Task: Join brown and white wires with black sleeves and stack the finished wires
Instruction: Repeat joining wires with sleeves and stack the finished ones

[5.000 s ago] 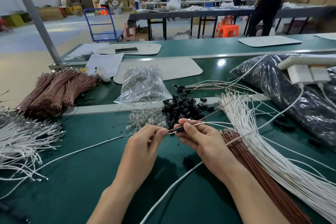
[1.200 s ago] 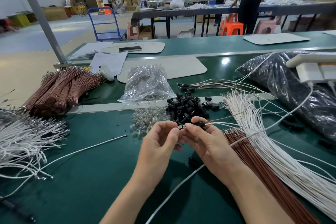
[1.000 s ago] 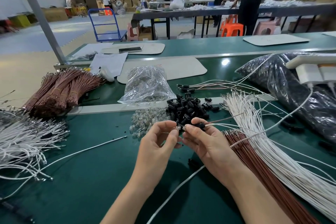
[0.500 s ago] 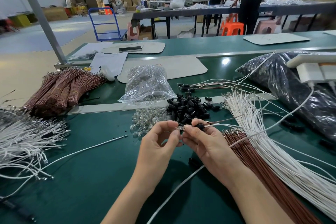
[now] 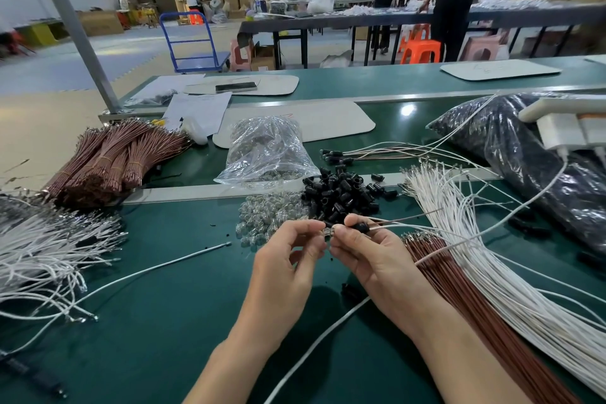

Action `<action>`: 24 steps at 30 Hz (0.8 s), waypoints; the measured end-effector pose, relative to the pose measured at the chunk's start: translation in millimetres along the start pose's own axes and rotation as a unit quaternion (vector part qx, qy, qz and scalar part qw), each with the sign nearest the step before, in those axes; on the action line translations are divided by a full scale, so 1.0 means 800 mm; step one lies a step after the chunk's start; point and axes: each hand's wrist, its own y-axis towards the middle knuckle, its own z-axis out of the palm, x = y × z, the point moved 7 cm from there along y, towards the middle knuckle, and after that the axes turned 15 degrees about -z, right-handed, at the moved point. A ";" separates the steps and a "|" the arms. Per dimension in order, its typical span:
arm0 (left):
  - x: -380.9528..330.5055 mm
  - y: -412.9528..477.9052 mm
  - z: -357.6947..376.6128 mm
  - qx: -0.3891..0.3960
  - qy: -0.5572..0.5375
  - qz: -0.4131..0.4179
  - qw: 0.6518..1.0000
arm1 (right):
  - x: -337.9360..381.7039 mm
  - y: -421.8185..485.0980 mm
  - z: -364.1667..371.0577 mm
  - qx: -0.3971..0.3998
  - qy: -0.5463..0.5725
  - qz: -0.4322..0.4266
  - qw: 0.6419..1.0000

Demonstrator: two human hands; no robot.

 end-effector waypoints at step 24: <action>0.005 -0.003 -0.008 -0.046 0.051 0.033 0.997 | -0.007 0.000 0.000 0.013 -0.011 -0.003 1.000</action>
